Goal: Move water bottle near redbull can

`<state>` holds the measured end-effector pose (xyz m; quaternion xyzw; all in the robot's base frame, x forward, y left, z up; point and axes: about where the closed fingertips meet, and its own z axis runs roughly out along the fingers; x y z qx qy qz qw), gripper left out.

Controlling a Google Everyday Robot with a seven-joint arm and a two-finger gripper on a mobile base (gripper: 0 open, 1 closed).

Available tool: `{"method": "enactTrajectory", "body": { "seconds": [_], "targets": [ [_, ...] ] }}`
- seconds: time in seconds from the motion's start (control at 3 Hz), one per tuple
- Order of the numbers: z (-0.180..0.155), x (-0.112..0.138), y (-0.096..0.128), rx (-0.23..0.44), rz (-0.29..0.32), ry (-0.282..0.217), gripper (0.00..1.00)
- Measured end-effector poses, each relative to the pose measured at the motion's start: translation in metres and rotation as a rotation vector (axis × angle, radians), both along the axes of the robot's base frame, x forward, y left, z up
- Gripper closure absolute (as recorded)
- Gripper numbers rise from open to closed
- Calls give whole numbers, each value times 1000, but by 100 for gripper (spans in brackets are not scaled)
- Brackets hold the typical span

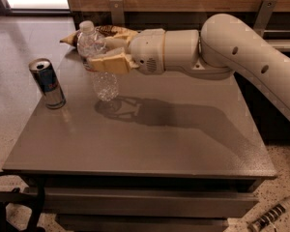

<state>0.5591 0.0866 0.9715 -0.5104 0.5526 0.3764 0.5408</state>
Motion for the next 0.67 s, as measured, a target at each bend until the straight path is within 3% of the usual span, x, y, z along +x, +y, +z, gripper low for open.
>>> {"method": "enactTrajectory", "body": {
  "seconds": [0.67],
  "targets": [
    [-18,-5,32,59,15,0,100]
  ]
}}
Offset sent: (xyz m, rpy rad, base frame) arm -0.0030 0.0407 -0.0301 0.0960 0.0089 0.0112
